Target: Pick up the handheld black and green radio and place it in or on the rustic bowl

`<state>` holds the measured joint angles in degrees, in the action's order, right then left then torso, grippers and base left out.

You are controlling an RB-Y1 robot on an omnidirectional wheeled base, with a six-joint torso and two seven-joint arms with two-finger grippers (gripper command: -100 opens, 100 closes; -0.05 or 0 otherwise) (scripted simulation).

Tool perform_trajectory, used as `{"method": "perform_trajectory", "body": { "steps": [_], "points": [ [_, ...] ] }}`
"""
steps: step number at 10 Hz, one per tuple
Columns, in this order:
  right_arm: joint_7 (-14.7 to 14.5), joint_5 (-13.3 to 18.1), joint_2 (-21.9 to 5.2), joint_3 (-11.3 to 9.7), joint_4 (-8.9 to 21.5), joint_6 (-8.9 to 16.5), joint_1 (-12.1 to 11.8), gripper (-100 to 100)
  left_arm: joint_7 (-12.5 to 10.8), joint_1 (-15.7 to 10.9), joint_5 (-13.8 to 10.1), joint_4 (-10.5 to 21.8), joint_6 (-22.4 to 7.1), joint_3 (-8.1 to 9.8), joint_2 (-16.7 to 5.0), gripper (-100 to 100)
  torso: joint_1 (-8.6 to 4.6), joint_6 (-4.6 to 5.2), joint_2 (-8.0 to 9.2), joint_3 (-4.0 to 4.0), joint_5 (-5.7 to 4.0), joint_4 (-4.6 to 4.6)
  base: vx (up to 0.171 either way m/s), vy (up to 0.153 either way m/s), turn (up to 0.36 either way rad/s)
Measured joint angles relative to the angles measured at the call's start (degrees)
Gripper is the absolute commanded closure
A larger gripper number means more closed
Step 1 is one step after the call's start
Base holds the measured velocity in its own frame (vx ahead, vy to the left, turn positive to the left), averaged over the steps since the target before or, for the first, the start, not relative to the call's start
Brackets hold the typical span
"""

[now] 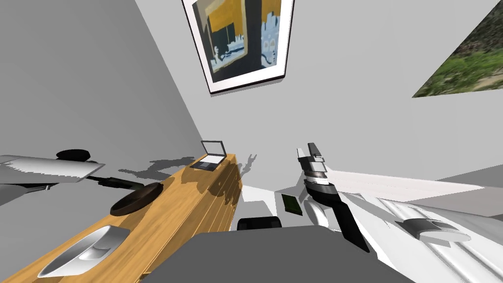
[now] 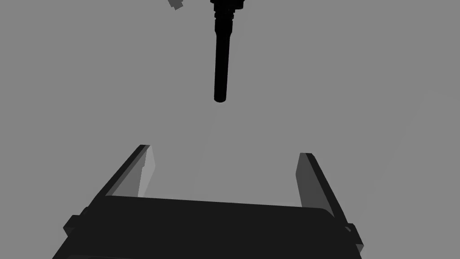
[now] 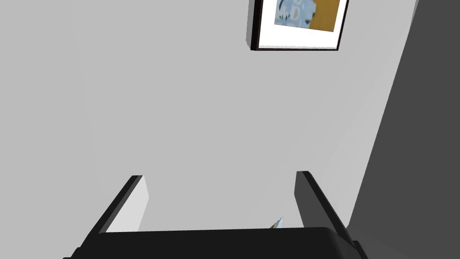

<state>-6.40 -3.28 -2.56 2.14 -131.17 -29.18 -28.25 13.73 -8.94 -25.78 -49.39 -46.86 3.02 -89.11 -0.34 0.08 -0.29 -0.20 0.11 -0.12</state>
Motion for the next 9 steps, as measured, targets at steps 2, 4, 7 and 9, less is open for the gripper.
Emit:
{"method": "perform_trajectory", "body": {
  "steps": [2,4,7,9],
  "points": [
    [0.0,0.0,0.0,-0.01,0.0,0.0,0.01,0,2.41,-2.96,-0.21,3.07,0.75,-2.9,0.24,-100,-0.13,0.0,0.24,0.13,-0.02,0.05,-0.072,-0.029,-0.07],
    [0.0,0.0,0.0,0.0,0.0,0.0,0.0,0,3.88,-8.03,0.07,7.16,1.27,-4.48,0.67,-100,0.0,-0.02,0.13,0.08,0.0,0.04,-0.062,-0.004,-0.137],
    [0.0,0.0,0.0,0.0,0.0,0.0,0.0,0,7.0,-14.2,-0.04,13.05,2.18,-8.23,1.05,-100,-0.06,-0.06,0.22,0.14,-0.01,0.06,-0.076,-0.025,-0.096],
    [0.0,0.0,0.0,0.0,0.0,0.0,0.01,0,9.55,-17.88,-0.2,16.58,2.77,-11.44,1.27,-100,-0.07,0.0,0.32,0.18,-0.02,0.07,-0.078,-0.023,-0.104]
  ]
}}
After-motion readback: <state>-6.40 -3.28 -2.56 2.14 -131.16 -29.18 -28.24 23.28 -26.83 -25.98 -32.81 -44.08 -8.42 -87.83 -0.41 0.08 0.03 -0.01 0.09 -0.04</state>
